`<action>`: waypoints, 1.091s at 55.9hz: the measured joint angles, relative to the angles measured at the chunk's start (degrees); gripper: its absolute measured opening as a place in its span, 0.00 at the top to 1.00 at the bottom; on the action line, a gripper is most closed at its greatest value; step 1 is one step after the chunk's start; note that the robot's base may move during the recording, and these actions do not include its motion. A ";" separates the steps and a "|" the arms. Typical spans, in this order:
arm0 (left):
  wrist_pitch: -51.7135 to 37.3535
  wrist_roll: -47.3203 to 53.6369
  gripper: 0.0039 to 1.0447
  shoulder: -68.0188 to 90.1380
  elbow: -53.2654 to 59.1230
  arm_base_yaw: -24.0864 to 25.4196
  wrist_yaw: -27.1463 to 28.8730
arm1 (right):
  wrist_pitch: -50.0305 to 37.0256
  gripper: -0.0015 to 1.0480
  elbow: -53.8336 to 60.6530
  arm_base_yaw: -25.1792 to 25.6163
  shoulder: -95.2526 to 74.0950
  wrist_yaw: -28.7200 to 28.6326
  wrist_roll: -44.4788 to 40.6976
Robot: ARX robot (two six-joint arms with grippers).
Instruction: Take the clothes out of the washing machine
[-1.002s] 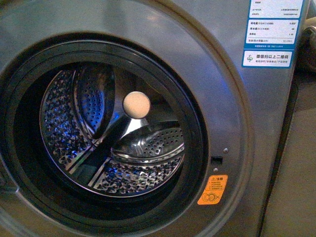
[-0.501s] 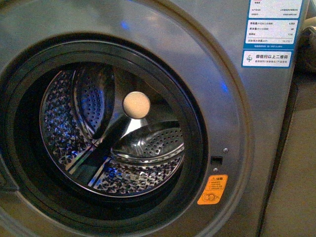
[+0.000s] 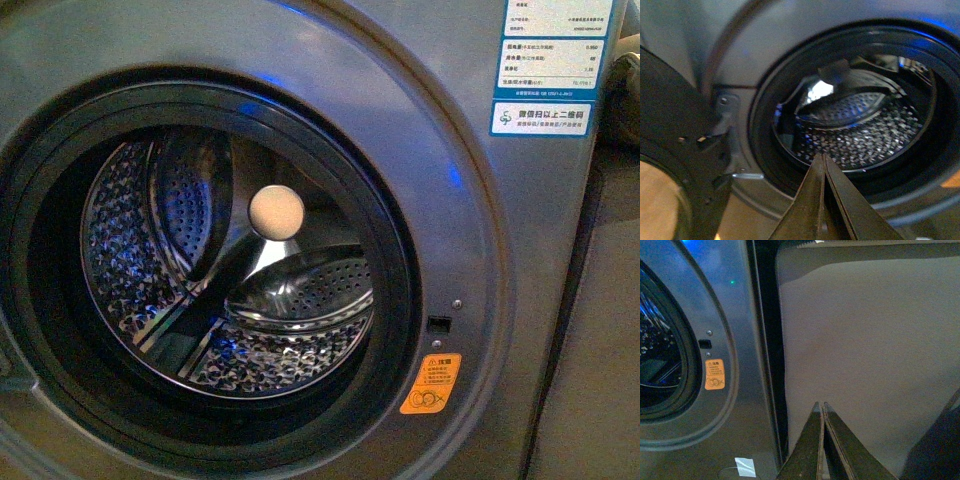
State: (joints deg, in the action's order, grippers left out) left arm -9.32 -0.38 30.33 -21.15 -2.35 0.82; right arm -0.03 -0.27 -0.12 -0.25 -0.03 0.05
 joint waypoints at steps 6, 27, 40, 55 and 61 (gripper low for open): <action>-1.22 -0.02 0.97 -2.23 3.82 2.03 -0.42 | 0.00 0.98 -0.02 0.00 0.00 0.02 0.00; -2.69 0.00 0.97 -9.05 12.26 2.19 -0.83 | 0.00 0.98 -0.02 0.00 0.00 -0.02 0.00; -2.45 0.00 0.97 -12.85 15.32 2.19 -0.83 | 0.00 0.98 -0.02 0.00 0.00 -0.04 0.00; -0.94 0.00 0.97 -16.57 17.51 2.21 -0.83 | 0.00 0.81 0.00 0.00 0.00 -0.02 -0.07; -0.22 0.00 0.97 -17.90 18.16 2.21 -0.83 | 0.00 0.64 -0.02 0.00 0.00 -0.04 -0.07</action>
State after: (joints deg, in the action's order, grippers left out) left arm -9.54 -0.38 12.43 -2.98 -0.14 -0.01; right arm -0.03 -0.30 -0.12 -0.25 -0.08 -0.01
